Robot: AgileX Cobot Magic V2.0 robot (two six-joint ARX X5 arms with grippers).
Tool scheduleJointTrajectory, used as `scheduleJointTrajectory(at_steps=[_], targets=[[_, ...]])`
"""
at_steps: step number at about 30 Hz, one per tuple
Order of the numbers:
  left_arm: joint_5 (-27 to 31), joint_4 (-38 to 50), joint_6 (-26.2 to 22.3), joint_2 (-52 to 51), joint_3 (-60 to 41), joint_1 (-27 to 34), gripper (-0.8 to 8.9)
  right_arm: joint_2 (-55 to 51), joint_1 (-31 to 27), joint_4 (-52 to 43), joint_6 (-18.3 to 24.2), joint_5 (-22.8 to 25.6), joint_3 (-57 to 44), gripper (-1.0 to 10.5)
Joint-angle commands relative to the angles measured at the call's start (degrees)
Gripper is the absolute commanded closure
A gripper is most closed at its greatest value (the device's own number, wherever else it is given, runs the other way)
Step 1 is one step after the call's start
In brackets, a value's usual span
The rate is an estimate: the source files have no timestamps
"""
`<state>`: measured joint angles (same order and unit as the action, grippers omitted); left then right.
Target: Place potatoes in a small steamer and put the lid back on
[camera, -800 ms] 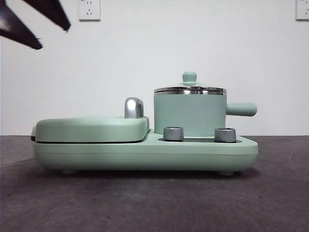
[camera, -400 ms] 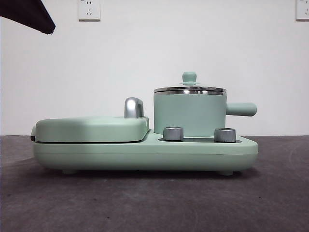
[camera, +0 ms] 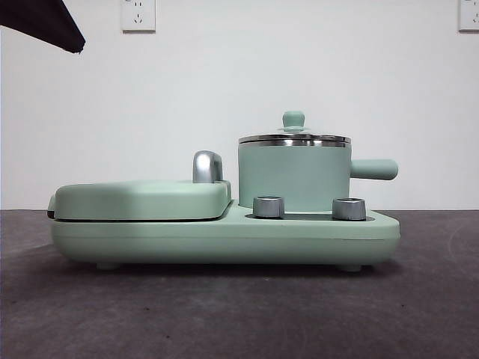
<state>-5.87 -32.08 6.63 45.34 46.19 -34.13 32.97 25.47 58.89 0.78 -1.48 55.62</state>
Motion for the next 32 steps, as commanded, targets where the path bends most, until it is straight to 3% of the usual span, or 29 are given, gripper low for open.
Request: scheduleJointTrajectory(at_steps=[1, 5, 10, 16, 22, 32], targets=[[0.13, 0.15, -1.95, -1.14, 0.13, -0.15, 8.07, 0.15, 0.28, -0.55, -0.15, 0.02, 0.35, 9.3], [0.17, 6.16, -4.07, -7.56, -5.97, 5.95, 8.07, 0.17, 0.28, -0.57, -0.15, 0.02, 0.35, 9.3], [0.37, 23.04, -5.11, -21.88, -23.15, 21.42, 8.07, 0.15, 0.28, -0.57, -0.15, 0.02, 0.35, 9.3], [2.03, 26.82, -5.03, -35.63, -35.89, 34.45, 8.07, 0.15, 0.28, -0.57, -0.15, 0.02, 0.35, 9.3], [5.05, 29.07, -4.46, -45.59, -45.7, 36.89, 8.07, 0.17, 0.28, -0.57, -0.13, 0.02, 0.35, 9.3], [5.49, 25.7, -4.66, -45.13, -45.48, 36.79, 8.07, 0.17, 0.28, -0.61, -0.13, 0.02, 0.35, 9.3]])
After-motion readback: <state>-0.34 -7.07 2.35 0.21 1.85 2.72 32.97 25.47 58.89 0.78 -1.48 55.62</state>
